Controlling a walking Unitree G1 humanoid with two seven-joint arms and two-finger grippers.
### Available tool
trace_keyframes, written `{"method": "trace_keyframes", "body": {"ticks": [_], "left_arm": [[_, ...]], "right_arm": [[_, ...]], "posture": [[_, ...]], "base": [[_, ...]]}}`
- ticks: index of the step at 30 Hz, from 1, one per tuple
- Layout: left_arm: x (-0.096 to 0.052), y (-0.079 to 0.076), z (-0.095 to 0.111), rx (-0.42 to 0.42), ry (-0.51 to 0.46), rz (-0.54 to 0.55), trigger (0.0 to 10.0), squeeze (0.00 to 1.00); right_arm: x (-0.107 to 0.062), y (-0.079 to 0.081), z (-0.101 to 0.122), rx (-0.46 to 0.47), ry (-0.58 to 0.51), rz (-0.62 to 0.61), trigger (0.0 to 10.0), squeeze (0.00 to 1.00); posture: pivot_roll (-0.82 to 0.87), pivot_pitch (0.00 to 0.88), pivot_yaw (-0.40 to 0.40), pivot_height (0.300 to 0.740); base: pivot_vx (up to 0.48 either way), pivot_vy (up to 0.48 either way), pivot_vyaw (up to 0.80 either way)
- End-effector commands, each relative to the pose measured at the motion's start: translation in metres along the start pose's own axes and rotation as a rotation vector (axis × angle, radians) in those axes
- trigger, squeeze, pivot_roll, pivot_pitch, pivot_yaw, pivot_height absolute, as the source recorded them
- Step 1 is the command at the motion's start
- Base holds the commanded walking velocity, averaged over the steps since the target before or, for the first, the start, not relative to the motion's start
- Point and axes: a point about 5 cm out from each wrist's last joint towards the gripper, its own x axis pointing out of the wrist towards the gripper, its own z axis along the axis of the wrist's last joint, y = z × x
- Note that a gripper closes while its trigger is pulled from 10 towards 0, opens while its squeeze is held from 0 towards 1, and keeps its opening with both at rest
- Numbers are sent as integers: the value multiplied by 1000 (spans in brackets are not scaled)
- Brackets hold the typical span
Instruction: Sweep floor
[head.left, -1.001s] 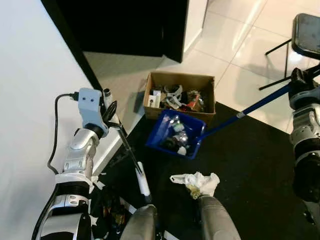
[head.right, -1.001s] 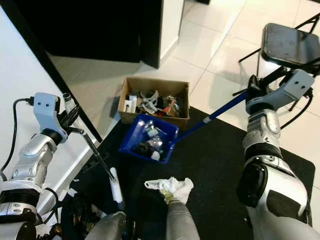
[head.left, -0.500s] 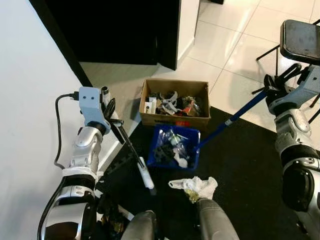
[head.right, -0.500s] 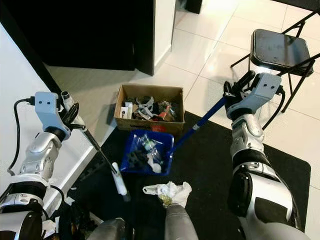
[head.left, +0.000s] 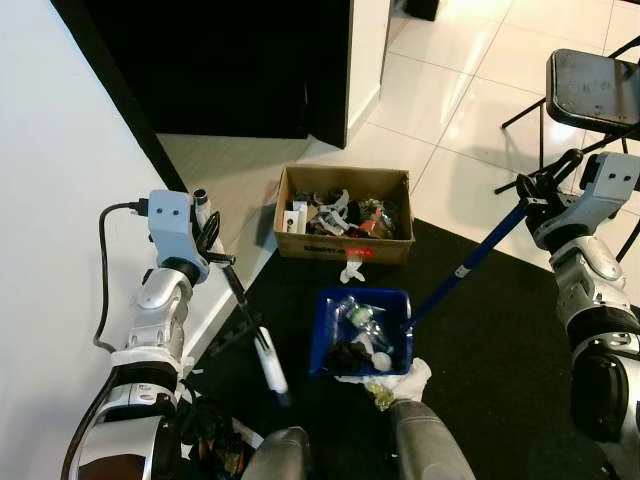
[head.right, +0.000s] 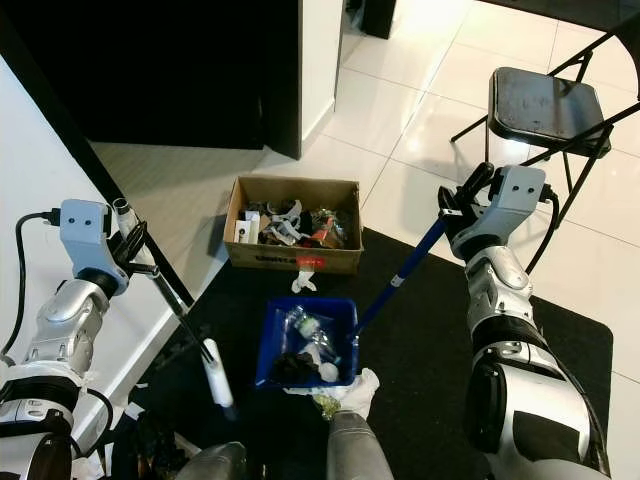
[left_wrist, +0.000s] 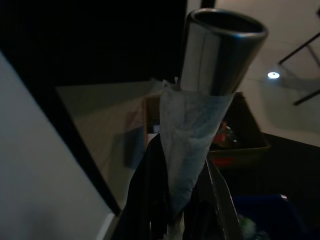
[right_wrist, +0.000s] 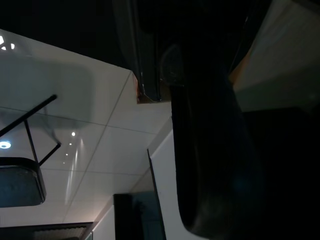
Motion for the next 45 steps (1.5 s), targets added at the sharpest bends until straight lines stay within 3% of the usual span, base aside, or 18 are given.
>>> {"method": "trace_keyframes", "body": {"ticks": [1,9,11,16,18,20,25,33,35,38,41,45], "left_arm": [[-1,2,4,26,-20,-13,10000,0],[5,-2,6,-8,-25,9,10000,0],[6,-1,6,-33,-32,24,10000,0],[6,-2,5,-8,-20,4,10000,0],[6,0,7,-30,-30,13,10000,0],[7,-1,7,-19,-27,2,10000,0],[6,-1,5,-51,-27,25,10000,0],[0,1,-3,-90,-8,77,10000,0],[-2,2,-8,-176,-11,135,10000,0],[-2,0,-11,-188,-4,142,10000,0],[1,-12,-11,-139,3,98,10000,0],[4,-16,-10,-127,4,92,10000,0]], "right_arm": [[-4,1,-3,42,-30,12,10000,0],[-13,0,-14,61,-12,18,10000,0],[-14,-1,-15,105,-28,-5,10000,0],[-14,-1,-17,155,-31,-13,10000,0],[-13,1,-17,238,-62,-36,10000,0],[-13,4,-17,262,-78,-35,10000,0],[-14,6,-18,266,-88,-32,10000,0],[-22,7,-23,200,-62,6,10000,0],[-26,6,-29,184,-29,3,10000,0],[-27,8,-33,166,-8,5,10000,0],[-26,13,-36,159,7,4,10000,0],[-26,14,-35,159,6,2,10000,0]], "posture": [[22,0,-12,740],[15,0,1,740],[15,4,5,740],[19,0,3,740],[20,8,10,740],[22,0,11,740],[19,0,17,740],[15,0,21,740],[11,0,19,740],[10,0,19,740],[8,0,17,740],[6,0,16,740]], "base": [[0,0,0],[0,0,0],[0,0,0],[0,0,0],[0,0,0],[0,0,0],[0,0,0],[0,0,0],[0,0,0],[0,0,0],[0,0,0],[0,-84,0]]}}
